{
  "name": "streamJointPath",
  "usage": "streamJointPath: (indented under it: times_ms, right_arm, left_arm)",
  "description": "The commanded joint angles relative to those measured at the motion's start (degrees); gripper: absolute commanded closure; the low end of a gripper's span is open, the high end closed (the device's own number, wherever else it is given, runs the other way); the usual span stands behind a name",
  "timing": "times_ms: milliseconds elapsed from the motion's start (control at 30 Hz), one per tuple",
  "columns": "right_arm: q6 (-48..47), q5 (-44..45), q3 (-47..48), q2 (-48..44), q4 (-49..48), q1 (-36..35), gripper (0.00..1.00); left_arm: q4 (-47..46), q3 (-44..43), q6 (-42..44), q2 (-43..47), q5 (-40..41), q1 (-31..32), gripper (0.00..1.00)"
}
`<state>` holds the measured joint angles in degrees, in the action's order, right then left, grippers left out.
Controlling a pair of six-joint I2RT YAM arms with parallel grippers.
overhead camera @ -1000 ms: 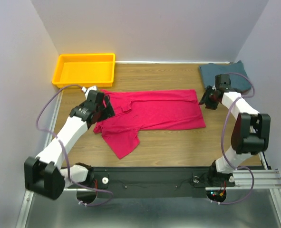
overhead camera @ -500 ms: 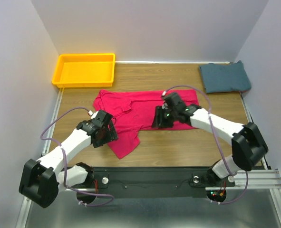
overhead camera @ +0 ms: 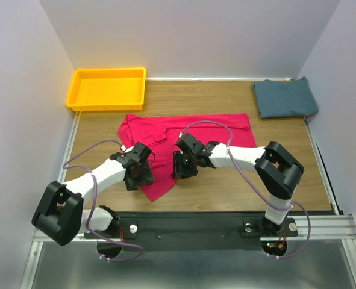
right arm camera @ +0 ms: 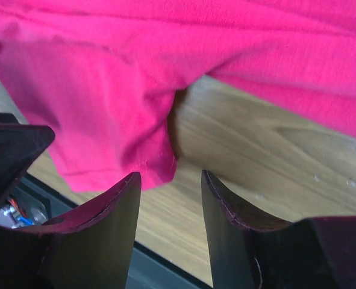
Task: Fold and stack the t-shirts
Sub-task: Fold the tshirt
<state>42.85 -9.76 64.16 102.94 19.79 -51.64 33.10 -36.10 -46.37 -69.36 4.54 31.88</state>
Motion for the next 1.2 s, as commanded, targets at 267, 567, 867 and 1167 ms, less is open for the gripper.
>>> streamJointPath:
  times_ms: [267, 567, 867, 1167]
  right_arm:
    - [1.80, 2.20, 3.07, 4.29, -3.27, -1.45, 0.50]
    - [1.71, 2.29, 3.43, 5.26, -3.36, -2.06, 0.70]
    - [1.36, 4.13, 4.04, 1.57, -3.09, -1.98, 0.99]
    - [0.92, 5.45, 7.82, -0.63, -2.04, 0.66, 0.99]
  left_arm:
    - [-2.16, 1.64, -0.74, -4.37, -1.46, 1.96, 0.56]
    - [-2.16, 1.47, -0.83, -3.59, -1.02, 2.49, 0.95]
    - [-0.85, -0.81, -0.56, 1.06, 1.61, 2.49, 1.00]
    - [4.78, -15.92, 2.33, -1.20, 9.95, 2.31, 1.00]
